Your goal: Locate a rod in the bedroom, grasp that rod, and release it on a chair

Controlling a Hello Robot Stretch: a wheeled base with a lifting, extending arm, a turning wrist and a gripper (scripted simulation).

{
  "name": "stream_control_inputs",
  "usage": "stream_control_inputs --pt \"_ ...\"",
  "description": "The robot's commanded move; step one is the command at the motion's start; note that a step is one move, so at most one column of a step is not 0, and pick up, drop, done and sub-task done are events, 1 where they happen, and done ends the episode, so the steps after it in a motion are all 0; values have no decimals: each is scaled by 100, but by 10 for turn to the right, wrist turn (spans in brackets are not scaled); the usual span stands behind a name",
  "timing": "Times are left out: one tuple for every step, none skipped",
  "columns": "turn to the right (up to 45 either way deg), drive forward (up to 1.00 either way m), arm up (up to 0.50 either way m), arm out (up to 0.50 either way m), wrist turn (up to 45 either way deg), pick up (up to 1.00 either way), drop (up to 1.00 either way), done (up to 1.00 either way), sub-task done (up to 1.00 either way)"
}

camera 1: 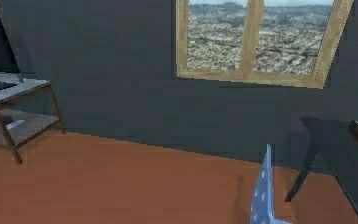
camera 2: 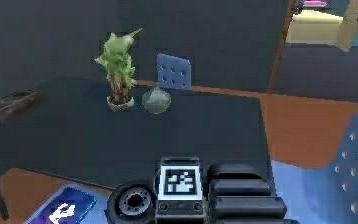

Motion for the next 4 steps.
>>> stream_control_inputs --pt "-450 0 0 0 0 0 0 0 0" --pt "-450 0 0 0 0 0 0 0 0" --pt "-210 0 0 0 0 0 0 0 0" --pt "450 0 0 0 0 0 0 0 0"
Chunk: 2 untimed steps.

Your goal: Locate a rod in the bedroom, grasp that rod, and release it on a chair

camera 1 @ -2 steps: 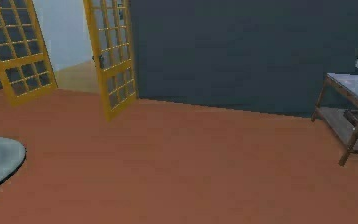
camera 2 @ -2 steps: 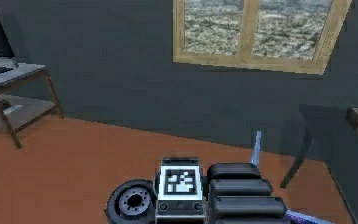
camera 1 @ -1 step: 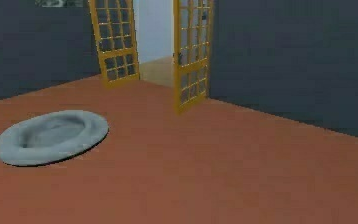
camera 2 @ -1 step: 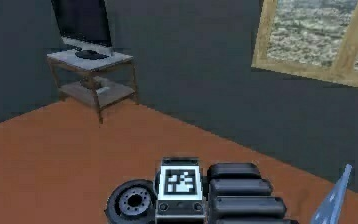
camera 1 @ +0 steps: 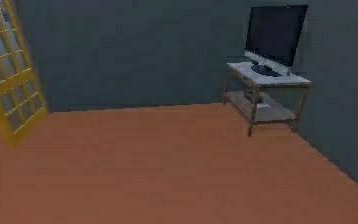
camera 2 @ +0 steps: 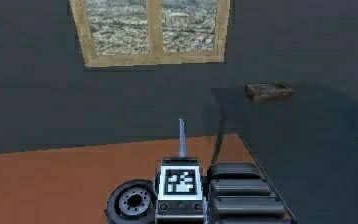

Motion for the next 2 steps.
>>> stream_control_inputs --pt "450 0 0 0 0 0 0 0 0" --pt "90 0 0 0 0 0 0 0 0"
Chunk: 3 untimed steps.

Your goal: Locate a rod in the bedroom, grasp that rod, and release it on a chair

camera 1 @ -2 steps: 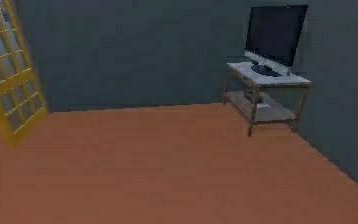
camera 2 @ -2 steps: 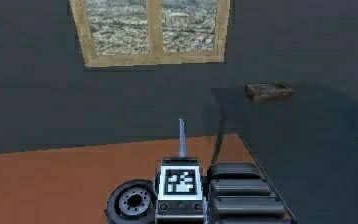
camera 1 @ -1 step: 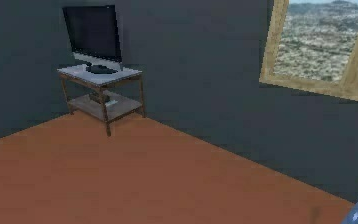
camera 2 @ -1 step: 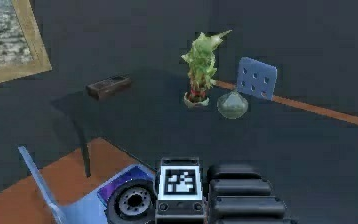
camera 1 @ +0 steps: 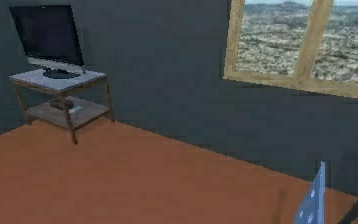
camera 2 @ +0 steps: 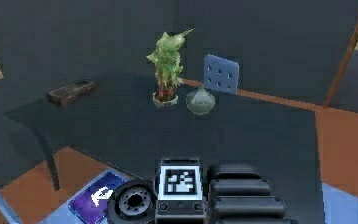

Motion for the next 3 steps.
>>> stream_control_inputs --pt "-450 0 0 0 0 0 0 0 0" --pt "-390 0 0 0 0 0 0 0 0" --pt "450 0 0 0 0 0 0 0 0"
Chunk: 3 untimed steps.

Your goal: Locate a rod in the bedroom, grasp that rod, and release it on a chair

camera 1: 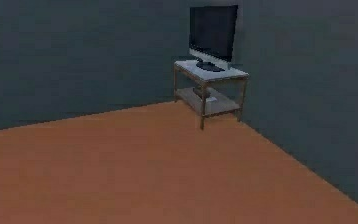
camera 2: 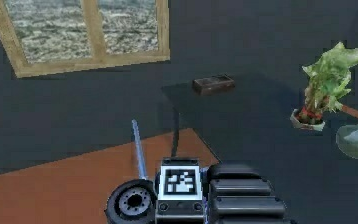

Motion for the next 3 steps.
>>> stream_control_inputs --pt "210 0 0 0 0 0 0 0 0" --pt "0 0 0 44 0 0 0 0 0" --pt "0 0 0 0 450 0 0 0 0"
